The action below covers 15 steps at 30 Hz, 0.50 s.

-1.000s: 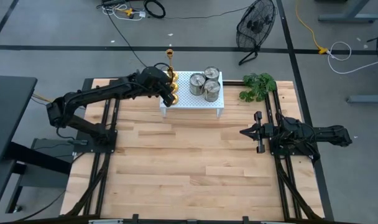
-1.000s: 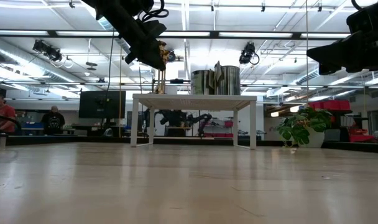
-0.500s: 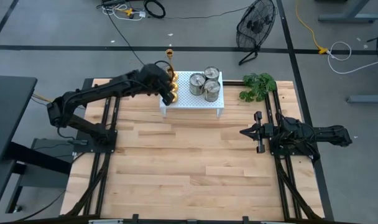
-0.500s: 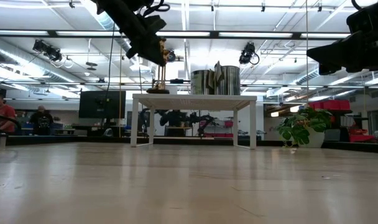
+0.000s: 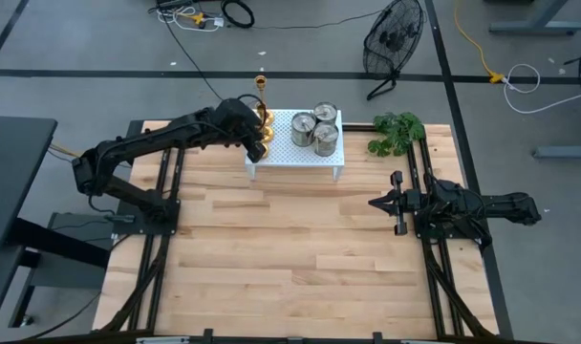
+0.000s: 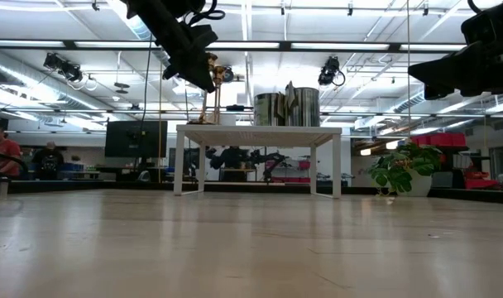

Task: Pick & Place candle stick holders
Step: Put the candle holder aligned with the other candle holder on the shelf

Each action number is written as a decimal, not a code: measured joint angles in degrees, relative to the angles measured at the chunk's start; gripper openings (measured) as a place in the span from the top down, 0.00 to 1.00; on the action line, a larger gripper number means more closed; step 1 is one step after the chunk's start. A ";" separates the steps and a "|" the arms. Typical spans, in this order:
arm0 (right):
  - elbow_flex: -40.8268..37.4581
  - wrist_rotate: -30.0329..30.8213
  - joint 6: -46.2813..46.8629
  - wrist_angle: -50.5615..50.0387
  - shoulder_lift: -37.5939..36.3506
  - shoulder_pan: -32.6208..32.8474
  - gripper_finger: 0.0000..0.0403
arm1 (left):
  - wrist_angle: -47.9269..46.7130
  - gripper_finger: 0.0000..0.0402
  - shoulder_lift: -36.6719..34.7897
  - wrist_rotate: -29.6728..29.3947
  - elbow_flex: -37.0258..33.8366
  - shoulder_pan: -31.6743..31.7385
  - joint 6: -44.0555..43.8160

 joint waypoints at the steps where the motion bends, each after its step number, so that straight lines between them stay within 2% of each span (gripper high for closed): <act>1: 0.02 0.00 0.00 0.00 0.00 0.00 0.96 | 0.00 0.92 0.00 -0.01 0.00 0.00 0.00; 15: 0.01 0.00 0.02 0.00 0.00 0.00 0.96 | 1.92 0.92 0.28 1.15 0.00 0.22 -0.02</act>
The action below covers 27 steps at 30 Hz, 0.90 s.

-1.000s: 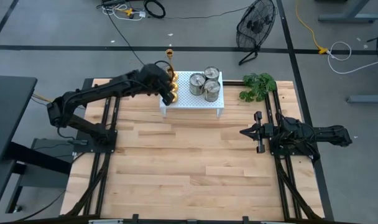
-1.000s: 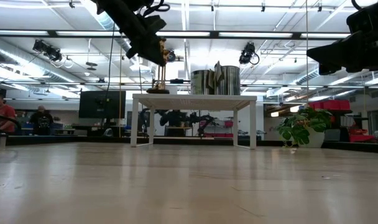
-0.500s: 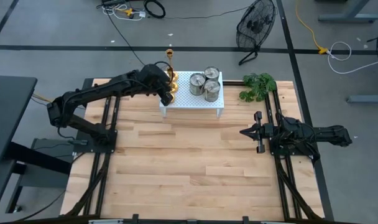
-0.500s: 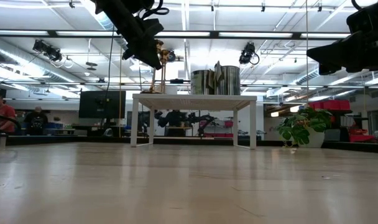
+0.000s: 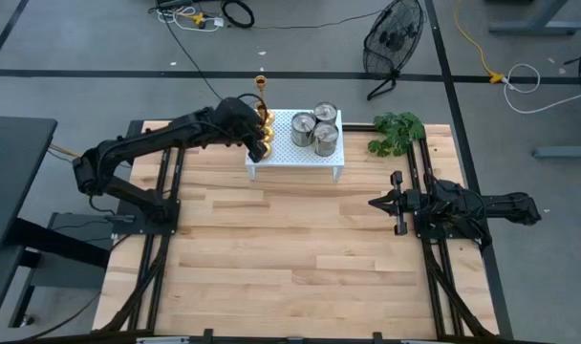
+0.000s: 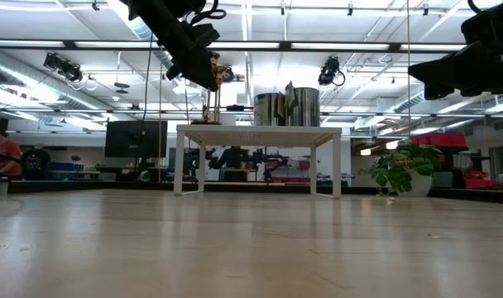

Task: Pick & Place candle stick holders
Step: Put the candle holder aligned with the other candle holder on the shelf

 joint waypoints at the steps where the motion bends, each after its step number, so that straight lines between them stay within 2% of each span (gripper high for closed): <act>1: 0.01 0.00 -0.01 0.00 0.00 0.00 0.96 | -0.15 0.92 0.01 0.80 0.00 0.27 -0.02; 27: 0.00 0.00 -0.01 -0.01 0.00 0.00 0.96 | 0.24 0.93 0.34 4.31 -0.07 1.58 -0.50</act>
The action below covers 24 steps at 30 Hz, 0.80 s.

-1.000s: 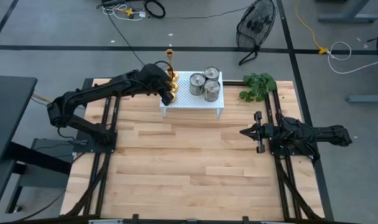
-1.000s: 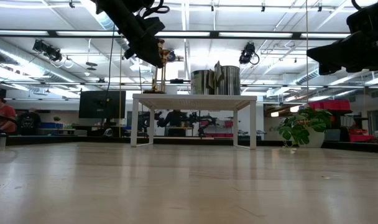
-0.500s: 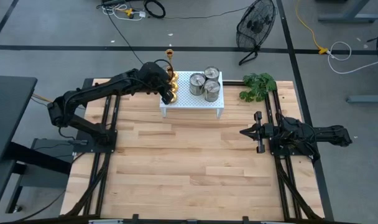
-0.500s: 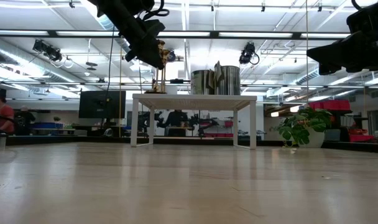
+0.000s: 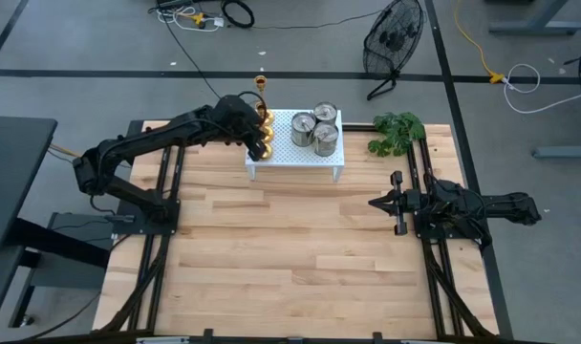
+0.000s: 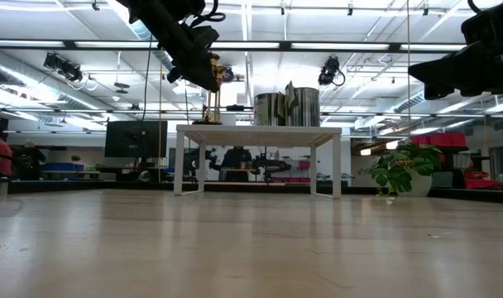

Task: Pick & Place candle stick holders
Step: Put the candle holder aligned with the other candle holder on the shelf

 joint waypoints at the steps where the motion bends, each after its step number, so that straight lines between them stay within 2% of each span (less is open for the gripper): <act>1: -0.01 0.00 0.00 0.01 -0.01 0.00 0.96 | -0.23 0.92 0.00 -0.05 0.00 0.08 -0.01; 24: 0.00 0.00 -0.01 0.00 -0.01 0.00 0.96 | 0.46 0.92 0.00 -0.32 -0.07 0.45 1.40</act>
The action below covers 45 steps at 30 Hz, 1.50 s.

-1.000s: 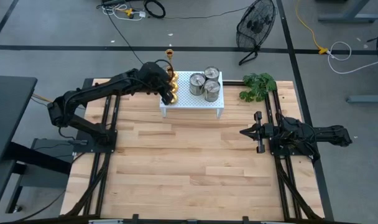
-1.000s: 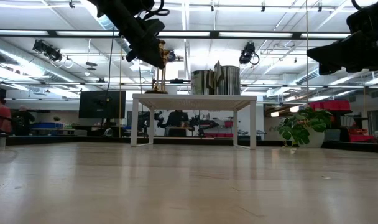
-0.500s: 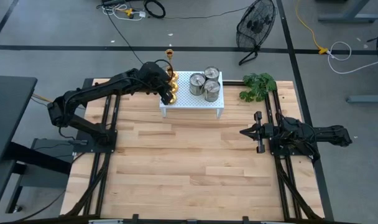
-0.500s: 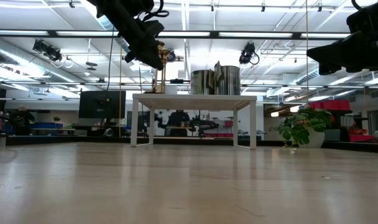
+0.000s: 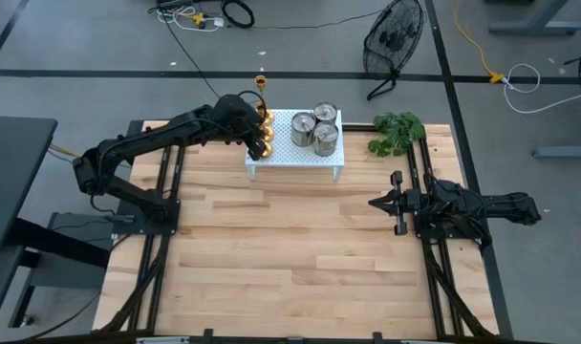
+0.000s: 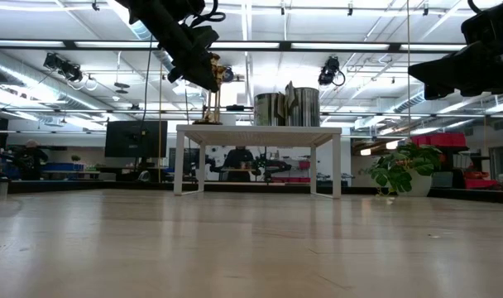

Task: Pick & Place candle stick holders
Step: Put the candle holder aligned with the other candle holder on the shelf

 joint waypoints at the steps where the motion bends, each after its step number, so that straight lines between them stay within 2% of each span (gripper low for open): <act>1: 0.01 0.00 0.00 -0.01 0.01 0.00 0.96 | 0.00 0.92 0.00 0.16 0.00 0.00 0.01; 30: 0.01 0.00 0.00 0.01 0.00 0.00 0.96 | 0.17 0.91 0.00 0.43 -0.02 -0.02 0.02; 35: -0.01 0.00 0.00 -0.01 0.01 0.00 0.96 | 0.15 0.91 0.00 2.27 -0.02 -0.02 0.07; 45: 0.01 0.00 0.00 0.00 0.01 0.00 0.96 | 0.15 0.78 0.00 1.88 -0.02 -0.04 0.63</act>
